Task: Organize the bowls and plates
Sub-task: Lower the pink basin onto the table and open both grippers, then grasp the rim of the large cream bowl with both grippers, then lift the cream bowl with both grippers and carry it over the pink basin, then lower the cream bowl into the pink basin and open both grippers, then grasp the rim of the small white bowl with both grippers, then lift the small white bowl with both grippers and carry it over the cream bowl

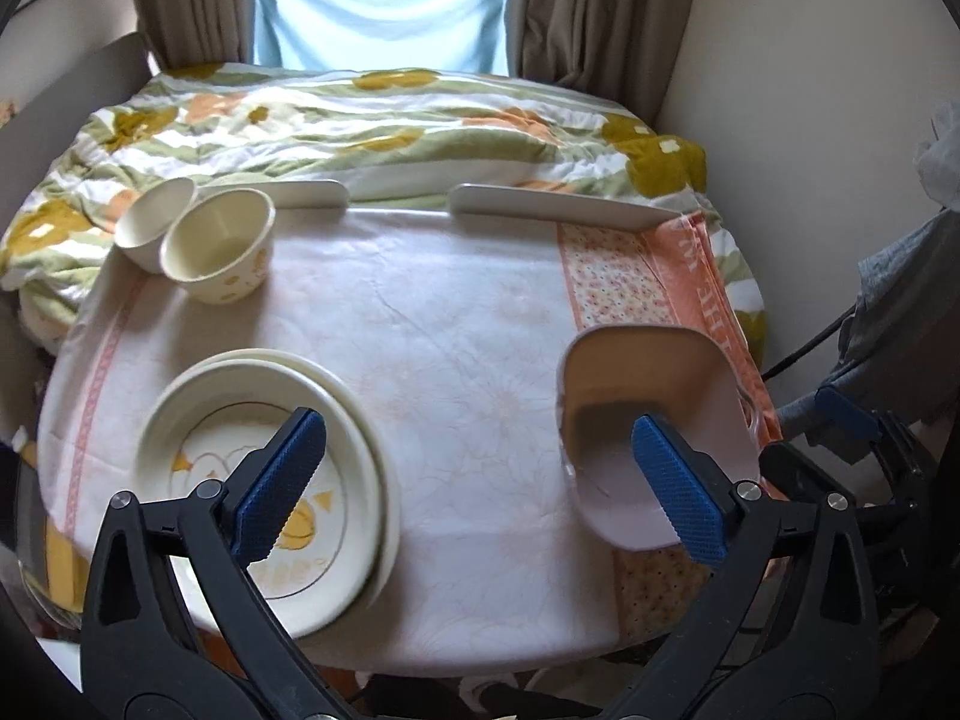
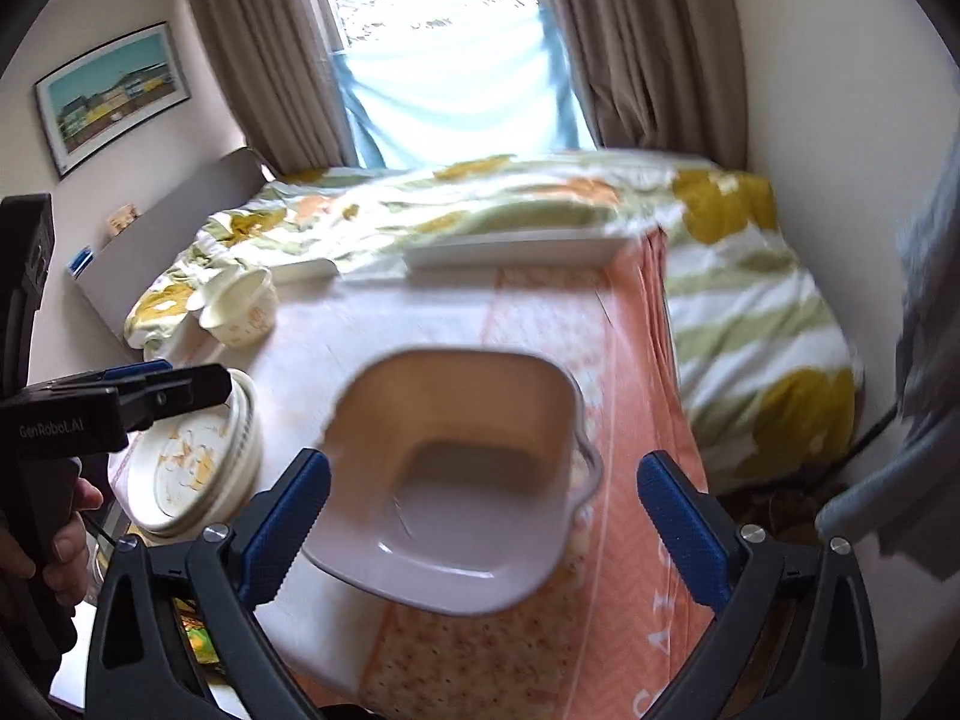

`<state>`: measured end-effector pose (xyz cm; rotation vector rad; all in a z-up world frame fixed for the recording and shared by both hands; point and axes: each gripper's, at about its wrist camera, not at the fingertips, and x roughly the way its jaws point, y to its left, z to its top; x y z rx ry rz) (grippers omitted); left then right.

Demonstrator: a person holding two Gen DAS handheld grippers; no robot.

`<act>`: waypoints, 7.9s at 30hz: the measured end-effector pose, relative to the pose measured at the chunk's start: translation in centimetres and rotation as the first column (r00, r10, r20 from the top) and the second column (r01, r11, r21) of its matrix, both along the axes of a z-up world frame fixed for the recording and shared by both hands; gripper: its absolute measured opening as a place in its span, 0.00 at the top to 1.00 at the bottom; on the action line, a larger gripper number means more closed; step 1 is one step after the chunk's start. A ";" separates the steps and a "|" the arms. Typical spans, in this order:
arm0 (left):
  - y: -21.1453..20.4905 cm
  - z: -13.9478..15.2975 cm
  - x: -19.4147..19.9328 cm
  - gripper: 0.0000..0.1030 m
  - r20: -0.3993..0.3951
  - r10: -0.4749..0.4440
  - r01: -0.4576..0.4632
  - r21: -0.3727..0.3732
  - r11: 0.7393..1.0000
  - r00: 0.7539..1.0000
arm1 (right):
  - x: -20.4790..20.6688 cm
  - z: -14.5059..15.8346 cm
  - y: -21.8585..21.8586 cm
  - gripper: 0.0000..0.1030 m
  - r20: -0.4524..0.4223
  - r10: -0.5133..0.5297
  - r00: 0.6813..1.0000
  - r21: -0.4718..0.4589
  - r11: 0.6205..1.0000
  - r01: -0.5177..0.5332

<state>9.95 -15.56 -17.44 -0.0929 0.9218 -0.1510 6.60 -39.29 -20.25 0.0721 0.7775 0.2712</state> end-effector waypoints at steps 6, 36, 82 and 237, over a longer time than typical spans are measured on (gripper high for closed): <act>5.4 4.3 -2.5 0.01 0.066 0.104 -0.104 0.001 0.995 0.992 | 0.1 6.2 4.7 0.01 0.130 0.157 0.979 -0.095 0.985 -0.145; 27.1 -9.0 20.1 0.54 -0.284 0.029 -0.103 -0.248 0.963 0.958 | 23.9 -4.8 29.8 0.55 -0.407 0.134 0.903 0.073 0.991 -0.114; 16.6 0.7 14.4 0.85 -0.174 -0.023 -0.004 -0.154 0.988 0.984 | 18.2 3.2 21.9 0.86 -0.327 0.098 0.940 0.141 0.989 -0.054; 35.0 -7.4 20.1 0.81 -0.224 0.443 -0.491 -0.259 0.832 0.868 | 31.8 -5.2 41.6 0.86 -0.458 0.470 0.754 0.127 0.875 -0.468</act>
